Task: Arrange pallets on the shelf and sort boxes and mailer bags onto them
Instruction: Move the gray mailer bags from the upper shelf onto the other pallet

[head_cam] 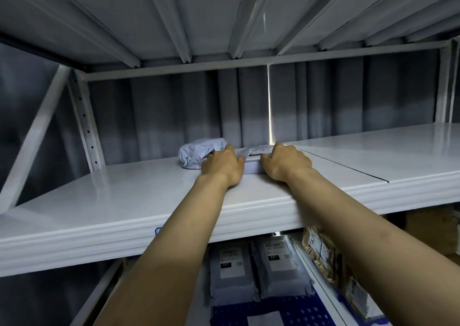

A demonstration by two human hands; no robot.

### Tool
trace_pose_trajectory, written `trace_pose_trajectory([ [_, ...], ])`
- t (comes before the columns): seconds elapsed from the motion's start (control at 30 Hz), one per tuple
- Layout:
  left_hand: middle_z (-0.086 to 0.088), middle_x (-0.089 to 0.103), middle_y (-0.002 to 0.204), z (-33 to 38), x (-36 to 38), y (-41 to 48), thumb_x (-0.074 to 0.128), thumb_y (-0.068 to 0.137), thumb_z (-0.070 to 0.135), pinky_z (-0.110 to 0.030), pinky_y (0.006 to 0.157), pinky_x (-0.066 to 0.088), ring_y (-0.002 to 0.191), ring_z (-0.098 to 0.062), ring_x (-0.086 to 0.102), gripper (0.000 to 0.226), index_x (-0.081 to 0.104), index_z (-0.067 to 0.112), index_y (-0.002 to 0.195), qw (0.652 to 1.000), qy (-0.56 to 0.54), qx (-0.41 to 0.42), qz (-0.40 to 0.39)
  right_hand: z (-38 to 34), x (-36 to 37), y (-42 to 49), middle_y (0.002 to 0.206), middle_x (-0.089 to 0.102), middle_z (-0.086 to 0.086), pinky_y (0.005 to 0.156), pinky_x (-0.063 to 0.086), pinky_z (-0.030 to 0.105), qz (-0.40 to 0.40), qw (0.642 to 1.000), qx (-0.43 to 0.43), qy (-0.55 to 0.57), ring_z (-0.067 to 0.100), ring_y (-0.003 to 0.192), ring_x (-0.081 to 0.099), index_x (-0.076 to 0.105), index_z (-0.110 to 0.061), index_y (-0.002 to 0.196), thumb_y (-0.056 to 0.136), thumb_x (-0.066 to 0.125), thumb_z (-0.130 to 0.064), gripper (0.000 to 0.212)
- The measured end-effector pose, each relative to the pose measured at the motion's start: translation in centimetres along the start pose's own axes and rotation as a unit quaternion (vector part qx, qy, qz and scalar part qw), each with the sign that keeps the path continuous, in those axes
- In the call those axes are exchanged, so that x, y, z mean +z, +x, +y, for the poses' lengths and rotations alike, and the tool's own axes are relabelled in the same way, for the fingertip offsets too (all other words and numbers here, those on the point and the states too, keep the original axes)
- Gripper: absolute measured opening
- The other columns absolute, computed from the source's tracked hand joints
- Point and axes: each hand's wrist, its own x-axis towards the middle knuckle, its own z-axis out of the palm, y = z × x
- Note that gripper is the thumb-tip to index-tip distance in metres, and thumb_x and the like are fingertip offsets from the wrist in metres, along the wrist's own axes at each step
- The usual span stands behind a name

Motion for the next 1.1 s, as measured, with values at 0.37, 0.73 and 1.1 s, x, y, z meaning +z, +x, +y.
trace_pose_trajectory([
  [0.37, -0.019, 0.055, 0.128, 0.3, 0.0, 0.1, 0.036, 0.101, 0.033, -0.036, 0.094, 0.041, 0.119, -0.035, 0.048, 0.040, 0.054, 0.002, 0.120, 0.995, -0.096, 0.010, 0.004, 0.5, -0.2, 0.6, 0.121, 0.058, 0.014, 0.075, 0.036, 0.033, 0.040, 0.999, 0.008, 0.034, 0.035, 0.111, 0.053, 0.058, -0.008, 0.112, 0.098, 0.040, -0.040, 0.039],
  [0.73, -0.010, 0.062, 0.076, 0.3, -0.9, 0.3, 0.064, 0.079, 0.027, -0.035, 0.078, 0.054, 0.080, -0.028, 0.062, 0.023, 0.062, 0.004, 0.081, 0.920, -0.375, -0.107, 0.018, 1.6, -0.3, 1.4, 0.118, 0.054, 0.011, 0.071, 0.034, 0.027, 0.053, 0.959, 0.020, 0.279, 0.023, 0.088, 0.047, 0.050, -0.013, 0.098, 0.085, 0.060, -0.013, 0.017],
  [1.1, -0.005, 0.060, 0.110, 0.6, -2.1, -0.7, 0.056, 0.088, 0.004, -0.028, 0.073, 0.046, 0.098, -0.021, 0.057, 0.034, 0.053, 0.009, 0.122, 0.864, -0.493, -0.069, 0.072, 1.4, -1.3, 0.1, 0.103, 0.054, 0.003, 0.064, 0.034, 0.017, 0.168, 0.895, -0.018, 0.412, 0.020, 0.091, 0.050, 0.044, -0.014, 0.101, 0.077, 0.068, -0.012, 0.034],
])
